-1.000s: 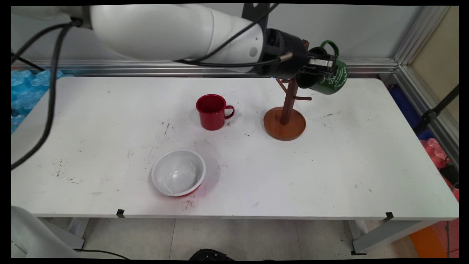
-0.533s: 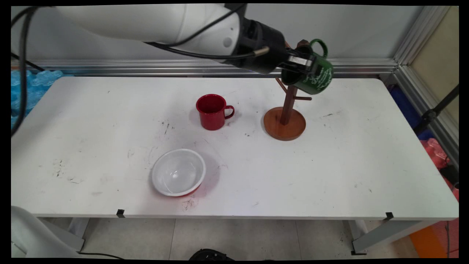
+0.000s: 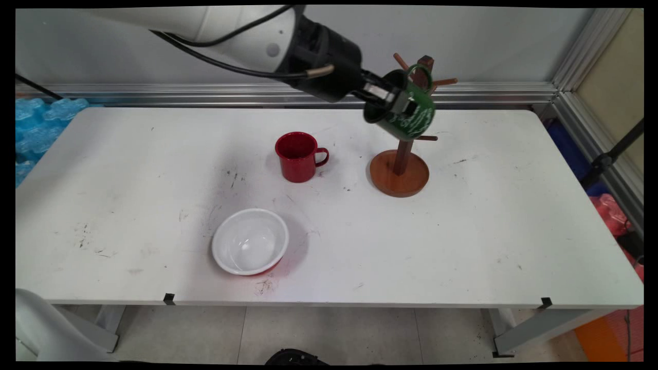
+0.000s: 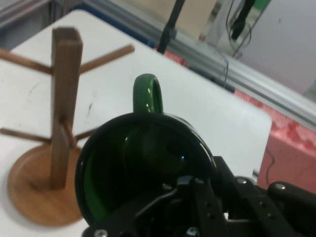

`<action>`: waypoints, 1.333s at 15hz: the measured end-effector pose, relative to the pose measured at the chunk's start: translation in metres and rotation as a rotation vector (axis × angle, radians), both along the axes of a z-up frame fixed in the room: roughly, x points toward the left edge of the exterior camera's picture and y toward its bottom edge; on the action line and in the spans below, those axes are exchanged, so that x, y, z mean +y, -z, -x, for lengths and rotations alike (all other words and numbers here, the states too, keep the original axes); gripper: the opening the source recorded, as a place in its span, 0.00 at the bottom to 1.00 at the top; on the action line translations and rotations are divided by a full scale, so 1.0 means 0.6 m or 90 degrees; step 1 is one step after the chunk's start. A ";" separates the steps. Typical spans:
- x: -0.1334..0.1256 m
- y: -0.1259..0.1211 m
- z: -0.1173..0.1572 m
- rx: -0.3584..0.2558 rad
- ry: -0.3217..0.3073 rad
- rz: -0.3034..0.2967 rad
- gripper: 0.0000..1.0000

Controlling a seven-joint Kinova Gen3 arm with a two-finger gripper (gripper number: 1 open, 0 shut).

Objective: Place the picked object on the table

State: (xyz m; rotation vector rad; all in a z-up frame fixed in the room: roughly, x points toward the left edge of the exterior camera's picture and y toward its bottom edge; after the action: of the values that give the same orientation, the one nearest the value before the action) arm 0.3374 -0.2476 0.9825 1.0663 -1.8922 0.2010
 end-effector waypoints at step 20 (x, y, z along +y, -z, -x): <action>-0.048 0.067 -0.024 -0.307 0.116 -0.056 0.00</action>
State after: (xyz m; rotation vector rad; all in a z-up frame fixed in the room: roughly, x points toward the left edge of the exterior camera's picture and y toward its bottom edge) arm 0.3517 -0.2765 0.9421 0.9538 -2.4379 0.2918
